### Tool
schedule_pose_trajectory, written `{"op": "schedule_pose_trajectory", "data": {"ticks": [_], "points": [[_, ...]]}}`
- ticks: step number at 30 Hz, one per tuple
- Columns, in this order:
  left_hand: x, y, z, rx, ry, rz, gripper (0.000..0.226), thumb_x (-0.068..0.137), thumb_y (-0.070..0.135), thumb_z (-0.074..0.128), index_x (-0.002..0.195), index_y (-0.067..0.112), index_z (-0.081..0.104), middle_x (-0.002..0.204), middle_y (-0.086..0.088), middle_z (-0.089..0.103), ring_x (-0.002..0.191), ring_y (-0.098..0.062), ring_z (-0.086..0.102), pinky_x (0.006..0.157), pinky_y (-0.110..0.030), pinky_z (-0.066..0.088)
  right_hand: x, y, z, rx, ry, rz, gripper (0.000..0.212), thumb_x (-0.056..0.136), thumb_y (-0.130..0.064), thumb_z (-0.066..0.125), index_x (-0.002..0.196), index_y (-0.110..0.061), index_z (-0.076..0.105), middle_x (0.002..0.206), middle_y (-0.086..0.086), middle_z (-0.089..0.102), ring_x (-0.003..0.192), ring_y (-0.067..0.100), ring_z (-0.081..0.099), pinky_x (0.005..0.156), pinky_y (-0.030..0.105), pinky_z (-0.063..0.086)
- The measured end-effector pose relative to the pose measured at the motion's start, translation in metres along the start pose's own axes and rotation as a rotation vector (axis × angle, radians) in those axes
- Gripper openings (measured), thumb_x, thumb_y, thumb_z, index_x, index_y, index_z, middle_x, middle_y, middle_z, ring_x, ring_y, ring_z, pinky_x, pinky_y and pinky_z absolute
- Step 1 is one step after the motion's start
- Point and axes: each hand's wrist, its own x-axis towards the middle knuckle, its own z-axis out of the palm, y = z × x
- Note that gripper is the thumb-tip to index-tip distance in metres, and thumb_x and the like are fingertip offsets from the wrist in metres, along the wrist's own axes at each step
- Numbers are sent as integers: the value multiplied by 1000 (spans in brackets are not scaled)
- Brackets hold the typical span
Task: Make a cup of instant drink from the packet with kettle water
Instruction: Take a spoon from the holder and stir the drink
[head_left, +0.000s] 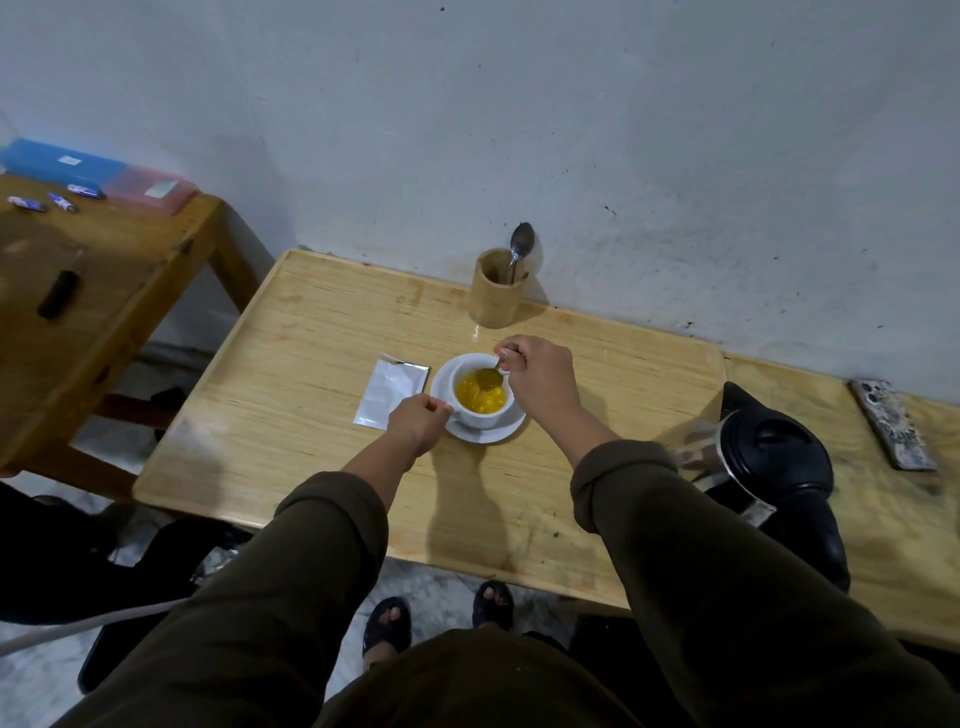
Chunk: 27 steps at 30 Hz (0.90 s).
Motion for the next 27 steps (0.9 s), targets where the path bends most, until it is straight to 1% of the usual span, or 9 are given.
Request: {"op": "schedule_pose_trajectory", "data": {"ticks": [2,5,8,10,13,17,20,23,27], "points": [[0,0,0,-2,-1,0,32,94,28,51,114,5,62,120,-17,63,108,-30,56,86,-36,45,-2,-1,1,29,-20,1,24,95,-15,51,107,-8,71,107,11,73,102,24,66,95,33,49],[1,0,0,-4,-4,2,32,94,28,51,112,6,62,120,-16,63,104,-28,56,82,-33,42,-4,-2,0,115,-64,35,21,93,-14,53,100,-6,72,96,12,76,94,21,69,90,28,50],[1,0,0,-2,-5,2,32,94,29,50,114,6,62,119,-16,63,98,-24,53,82,-33,43,-1,-2,-1,92,-82,27,19,93,-13,53,91,-5,70,90,12,75,88,23,70,89,36,54],[1,0,0,2,-6,2,33,94,29,50,115,6,61,119,-16,63,95,-22,51,80,-32,41,2,-1,-1,35,-70,31,19,93,-14,51,90,-7,69,92,11,74,90,25,68,88,40,53],[1,0,-1,1,-16,0,32,94,29,50,115,6,61,119,-16,63,94,-21,50,79,-32,41,2,0,-2,5,-7,27,23,94,-13,49,96,-7,70,99,12,72,96,27,66,91,38,51],[0,1,-1,0,-18,-1,32,94,28,50,114,6,61,119,-16,63,101,-27,55,79,-32,40,-1,-2,-2,12,-23,4,25,95,-16,50,107,-8,71,106,11,73,102,24,64,93,27,44],[0,1,-1,7,-19,3,31,94,27,50,112,5,62,119,-16,63,94,-23,52,79,-31,40,-3,-4,-2,62,-57,5,24,94,-17,52,102,-8,73,100,11,75,100,24,66,96,29,46],[1,0,-1,6,-22,0,31,94,27,49,112,6,62,118,-16,63,92,-21,49,77,-30,40,-2,-6,-4,66,-97,4,24,94,-17,52,93,-4,72,90,12,75,93,24,67,90,33,49],[1,-1,-1,-7,-22,-4,30,94,28,50,111,6,62,118,-16,63,91,-22,49,76,-30,39,2,-2,-3,-37,-65,-15,22,95,-15,49,97,-7,70,101,11,70,98,24,62,84,28,44]]}}
